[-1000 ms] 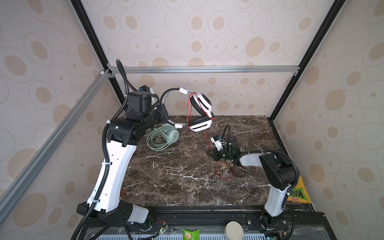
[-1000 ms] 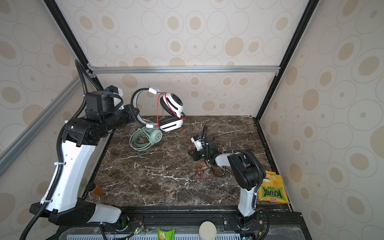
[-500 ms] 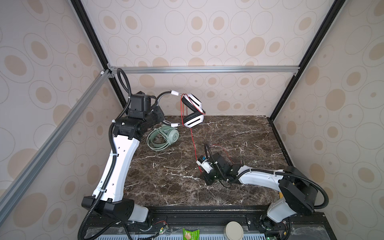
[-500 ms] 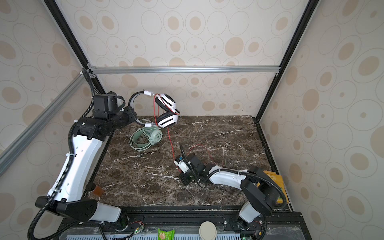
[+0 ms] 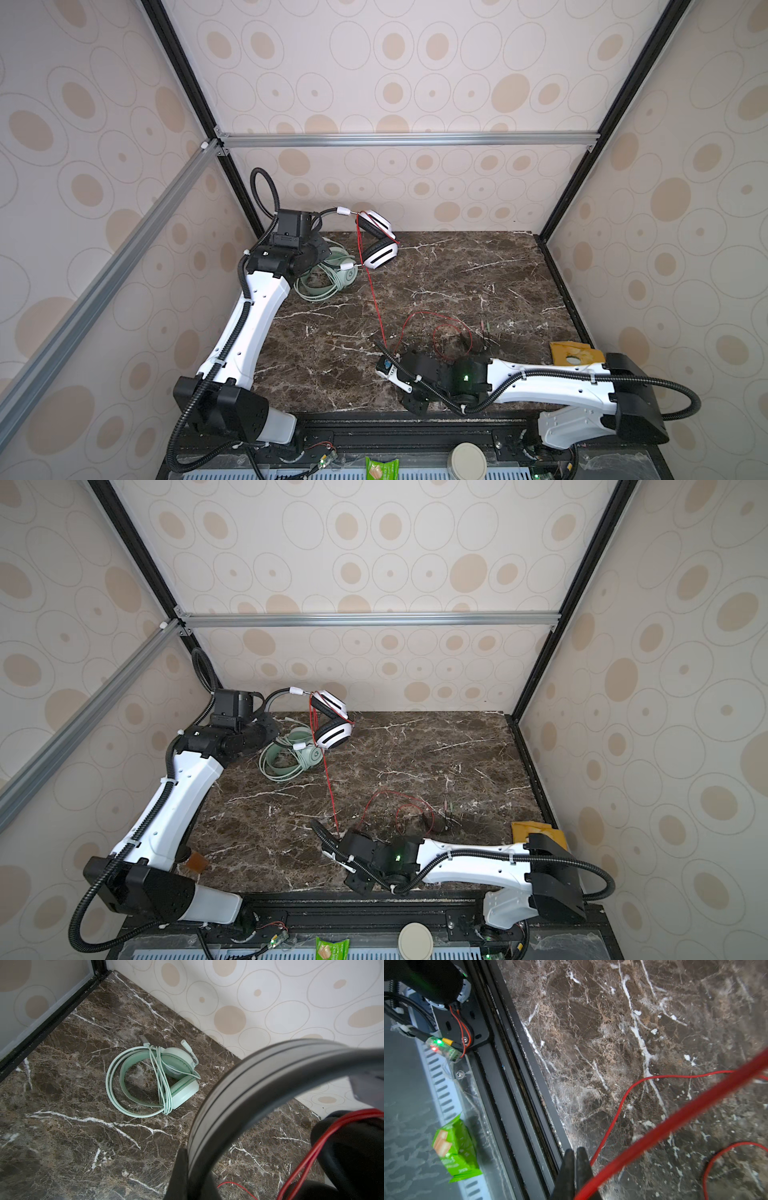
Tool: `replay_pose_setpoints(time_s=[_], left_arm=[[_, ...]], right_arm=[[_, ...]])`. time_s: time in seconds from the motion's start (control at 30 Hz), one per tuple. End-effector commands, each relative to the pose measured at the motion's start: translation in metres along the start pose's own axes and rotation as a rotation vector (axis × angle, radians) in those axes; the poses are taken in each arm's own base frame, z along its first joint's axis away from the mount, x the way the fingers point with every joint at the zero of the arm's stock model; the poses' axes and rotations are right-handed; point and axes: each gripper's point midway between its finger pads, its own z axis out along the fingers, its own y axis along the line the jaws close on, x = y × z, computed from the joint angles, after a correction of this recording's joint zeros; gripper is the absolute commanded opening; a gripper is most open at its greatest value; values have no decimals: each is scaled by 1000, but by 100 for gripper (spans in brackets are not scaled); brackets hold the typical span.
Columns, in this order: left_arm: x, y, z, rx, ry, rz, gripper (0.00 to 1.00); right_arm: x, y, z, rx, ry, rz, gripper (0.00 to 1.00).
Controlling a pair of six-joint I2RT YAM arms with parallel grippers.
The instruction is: Wrap the headphones
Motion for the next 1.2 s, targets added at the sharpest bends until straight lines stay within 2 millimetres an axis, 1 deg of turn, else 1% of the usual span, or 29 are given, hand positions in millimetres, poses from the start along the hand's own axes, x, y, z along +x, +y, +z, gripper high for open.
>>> replay_pose_setpoints(time_s=[0.0, 0.07, 0.17, 0.33, 0.43, 0.5, 0.6, 0.67, 0.77, 0.87, 1.0, 1.17], left_arm=[[-36, -11, -14, 69, -161, -122, 0], [-29, -8, -7, 53, -152, -123, 0], [-16, 1, 1, -8, -148, -107, 0], [8, 20, 9, -95, -136, -54, 0], [23, 27, 10, -131, -134, -12, 0], [37, 29, 11, -151, -119, 17, 0], [61, 23, 12, -153, -94, 83, 0], [75, 18, 11, -156, -85, 130, 0], [96, 4, 4, -119, -80, 213, 0], [119, -4, -2, -77, -68, 269, 0], [149, -14, -9, -25, -33, 345, 0], [167, -17, -19, 2, -7, 420, 0]], right_arm=[[7, -4, -29, 39, 43, -60, 0], [1, -5, -42, 38, 30, -71, 0], [-8, -14, -64, 84, 13, -89, 0], [-27, -46, -108, 254, -44, -97, 0], [-40, -59, -135, 329, -70, -106, 0], [-49, -67, -150, 375, -88, -115, 0], [-61, -80, -166, 441, -110, -130, 0], [-67, -89, -171, 454, -109, -118, 0], [-74, -105, -176, 459, -109, -85, 0], [-81, -125, -177, 448, -126, -34, 0], [-85, -161, -173, 475, -117, 34, 0], [-84, -204, -165, 508, -104, 124, 0]])
